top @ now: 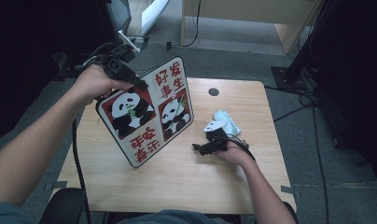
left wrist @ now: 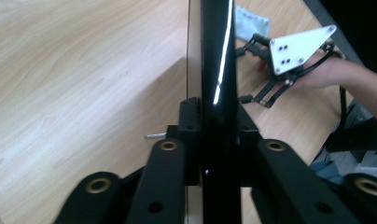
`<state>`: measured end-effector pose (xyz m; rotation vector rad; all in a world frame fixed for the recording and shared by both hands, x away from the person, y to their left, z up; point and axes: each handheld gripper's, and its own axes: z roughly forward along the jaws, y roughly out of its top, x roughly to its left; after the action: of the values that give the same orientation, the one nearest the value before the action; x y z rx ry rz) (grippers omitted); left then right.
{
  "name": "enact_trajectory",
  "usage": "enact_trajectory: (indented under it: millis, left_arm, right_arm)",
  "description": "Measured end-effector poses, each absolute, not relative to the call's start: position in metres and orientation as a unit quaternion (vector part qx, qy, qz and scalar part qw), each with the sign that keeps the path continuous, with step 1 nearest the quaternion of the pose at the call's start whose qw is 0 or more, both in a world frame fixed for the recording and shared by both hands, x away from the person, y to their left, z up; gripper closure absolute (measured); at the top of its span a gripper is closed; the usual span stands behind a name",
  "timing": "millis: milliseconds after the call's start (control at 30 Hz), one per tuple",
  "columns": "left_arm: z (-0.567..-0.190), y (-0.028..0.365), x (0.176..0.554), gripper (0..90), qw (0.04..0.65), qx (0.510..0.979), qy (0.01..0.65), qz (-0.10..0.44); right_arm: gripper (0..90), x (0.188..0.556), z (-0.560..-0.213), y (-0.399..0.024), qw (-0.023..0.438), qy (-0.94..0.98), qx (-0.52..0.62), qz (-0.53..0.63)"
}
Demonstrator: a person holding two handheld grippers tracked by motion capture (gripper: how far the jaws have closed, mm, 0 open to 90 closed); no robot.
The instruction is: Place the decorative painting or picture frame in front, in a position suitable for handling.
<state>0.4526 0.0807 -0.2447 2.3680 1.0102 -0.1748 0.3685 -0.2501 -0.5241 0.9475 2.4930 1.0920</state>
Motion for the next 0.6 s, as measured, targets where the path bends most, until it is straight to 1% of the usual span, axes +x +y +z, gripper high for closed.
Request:
enact_trajectory:
  millis: [67, 267, 367, 500, 600]
  left_arm:
    - [-0.241, 0.083, 0.453, 70.1, 0.296, 0.874, 0.378, -0.071]
    - [-0.239, 0.085, 0.450, 56.4, 0.296, 0.878, 0.373, -0.056]
    - [-0.238, 0.090, 0.449, 52.1, 0.307, 0.874, 0.373, -0.051]
    - [-0.237, 0.099, 0.446, 46.1, 0.325, 0.875, 0.358, -0.029]
    - [-0.237, 0.106, 0.443, 43.3, 0.337, 0.871, 0.356, -0.025]
  right_arm:
    - [9.0, 0.368, -0.524, -0.250, 0.129, 0.858, 0.326, 0.376]
    - [9.0, 0.369, -0.524, -0.250, 0.130, 0.858, 0.326, 0.376]
    - [9.0, 0.369, -0.524, -0.250, 0.129, 0.858, 0.326, 0.376]
    - [9.0, 0.369, -0.524, -0.250, 0.129, 0.858, 0.326, 0.376]
    - [9.0, 0.369, -0.524, -0.250, 0.129, 0.858, 0.326, 0.376]
